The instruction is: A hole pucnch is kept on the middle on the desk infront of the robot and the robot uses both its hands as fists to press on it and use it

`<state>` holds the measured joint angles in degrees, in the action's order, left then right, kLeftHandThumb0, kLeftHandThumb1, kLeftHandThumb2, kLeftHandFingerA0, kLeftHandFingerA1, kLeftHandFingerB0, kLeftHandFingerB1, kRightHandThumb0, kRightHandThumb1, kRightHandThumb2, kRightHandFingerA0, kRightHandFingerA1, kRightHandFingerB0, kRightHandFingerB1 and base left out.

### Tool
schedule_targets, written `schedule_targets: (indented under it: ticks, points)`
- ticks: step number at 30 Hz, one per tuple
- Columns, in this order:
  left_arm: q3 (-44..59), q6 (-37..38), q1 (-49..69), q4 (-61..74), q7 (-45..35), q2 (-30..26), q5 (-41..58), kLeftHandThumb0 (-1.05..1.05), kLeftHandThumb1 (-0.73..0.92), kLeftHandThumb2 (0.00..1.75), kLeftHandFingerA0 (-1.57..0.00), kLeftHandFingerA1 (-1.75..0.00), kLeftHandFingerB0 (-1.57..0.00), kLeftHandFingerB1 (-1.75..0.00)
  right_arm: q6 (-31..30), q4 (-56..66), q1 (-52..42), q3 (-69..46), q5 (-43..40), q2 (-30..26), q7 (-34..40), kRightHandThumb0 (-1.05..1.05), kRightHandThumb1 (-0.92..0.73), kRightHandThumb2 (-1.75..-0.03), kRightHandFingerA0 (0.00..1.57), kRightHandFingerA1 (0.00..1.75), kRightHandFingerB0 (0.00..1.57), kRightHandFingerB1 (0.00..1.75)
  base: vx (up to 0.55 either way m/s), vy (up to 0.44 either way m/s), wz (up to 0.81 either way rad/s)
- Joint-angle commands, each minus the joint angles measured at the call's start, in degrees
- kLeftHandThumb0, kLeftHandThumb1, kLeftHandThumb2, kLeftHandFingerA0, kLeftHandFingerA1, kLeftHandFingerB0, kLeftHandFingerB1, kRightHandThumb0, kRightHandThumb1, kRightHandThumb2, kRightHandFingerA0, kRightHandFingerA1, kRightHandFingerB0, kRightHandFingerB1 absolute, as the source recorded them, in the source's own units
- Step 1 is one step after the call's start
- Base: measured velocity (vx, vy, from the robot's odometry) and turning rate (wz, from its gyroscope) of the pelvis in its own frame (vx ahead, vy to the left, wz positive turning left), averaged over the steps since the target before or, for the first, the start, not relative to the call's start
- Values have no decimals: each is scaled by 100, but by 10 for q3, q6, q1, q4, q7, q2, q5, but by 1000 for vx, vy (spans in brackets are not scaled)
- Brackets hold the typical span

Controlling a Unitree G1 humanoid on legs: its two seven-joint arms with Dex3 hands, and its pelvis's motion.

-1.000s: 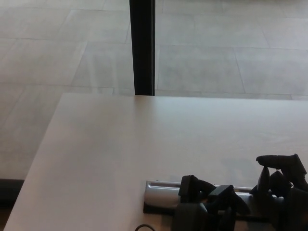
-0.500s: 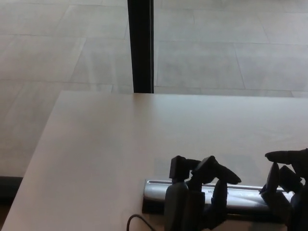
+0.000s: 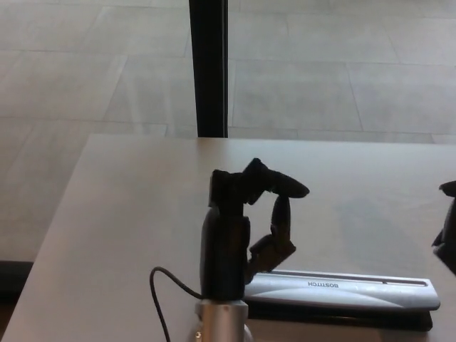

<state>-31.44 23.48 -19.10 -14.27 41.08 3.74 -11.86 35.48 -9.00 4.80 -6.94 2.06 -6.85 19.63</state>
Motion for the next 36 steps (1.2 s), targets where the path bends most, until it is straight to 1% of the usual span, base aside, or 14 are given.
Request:
schedule_targets:
  ticks: [1, 4, 6, 15, 16, 19, 20, 23, 24, 25, 31, 32, 33, 36]
  points:
    - [205, -289, 87, 227, -309, -229, 345, -31, 81, 71, -78, -158, -65, -74, -319, 133, -25, -207, -279, -238, -147, -38, -51, -103, 124, 135, 79, 88, 0, 0, 0]
    - [254, -300, 117, 217, -331, -283, 355, -32, 80, 66, -72, -137, -56, -61, -352, 102, -34, -271, -321, -275, -150, -47, -60, -70, 110, 144, 90, 67, 0, 0, 0]
    - [323, -315, 152, 215, -334, -323, 386, -30, 78, 65, -69, -107, -49, -50, -364, 39, -37, -338, -343, -308, -150, -64, -58, -61, 123, 92, 99, 55, 0, 0, 0]
    - [557, -250, 216, 67, -296, -393, 373, -63, 67, 61, -100, -56, -84, -49, -355, -191, -98, -525, -366, -377, -172, -89, -69, -61, 73, 65, 47, 67, 0, 0, 0]
    - [577, -257, 227, 58, -281, -393, 369, -69, 68, 63, -108, -55, -85, -51, -359, -205, -106, -538, -365, -376, -164, -85, -51, -100, 65, 72, 42, 70, 0, 0, 0]
    - [619, -206, 256, -4, -269, -390, 360, -81, 68, 63, -102, -60, -81, -60, -341, -243, -124, -560, -368, -359, -155, -90, -73, -62, 50, 73, 28, 71, 0, 0, 0]
    - [639, -197, 266, -22, -267, -381, 371, -86, 69, 68, -103, -60, -82, -61, -337, -262, -127, -570, -378, -348, -155, -89, -54, -102, 44, 71, 29, 67, 0, 0, 0]
    - [673, -203, 278, -43, -252, -357, 395, -91, 70, 62, -110, -59, -88, -65, -332, -274, -133, -575, -379, -319, -145, -99, -71, -61, 45, 76, 23, 74, 0, 0, 0]
    - [691, -205, 289, -40, -242, -342, 409, -90, 69, 65, -110, -62, -85, -67, -331, -278, -131, -576, -379, -303, -132, -97, -52, -102, 45, 76, 22, 70, 0, 0, 0]
    - [697, -195, 294, -47, -241, -335, 407, -90, 73, 66, -115, -63, -80, -71, -337, -284, -123, -583, -388, -297, -122, -102, -70, -61, 45, 77, 26, 77, 0, 0, 0]
    - [751, -157, 316, -144, -207, -255, 430, -94, 49, 107, -110, -84, -83, -92, -307, -300, -75, -650, -466, -194, -56, -90, -79, -61, 34, 104, 5, 103, 0, 0, 0]
    - [754, -158, 310, -158, -206, -252, 429, -90, 66, 84, -123, -84, -79, -97, -311, -302, -71, -650, -462, -190, -49, -90, -56, -104, 44, 92, 29, 87, 0, 0, 0]
    - [755, -155, 305, -184, -204, -245, 425, -90, 58, 92, -120, -86, -84, -96, -318, -306, -69, -648, -456, -178, -36, -92, -76, -63, 37, 111, 22, 116, 0, 0, 0]
    - [728, -147, 311, -236, -204, -211, 388, -83, 44, 109, -114, -94, -76, -96, -311, -326, -61, -630, -427, -137, -21, -92, -77, -63, 60, 129, 38, 116, 0, 0, 0]
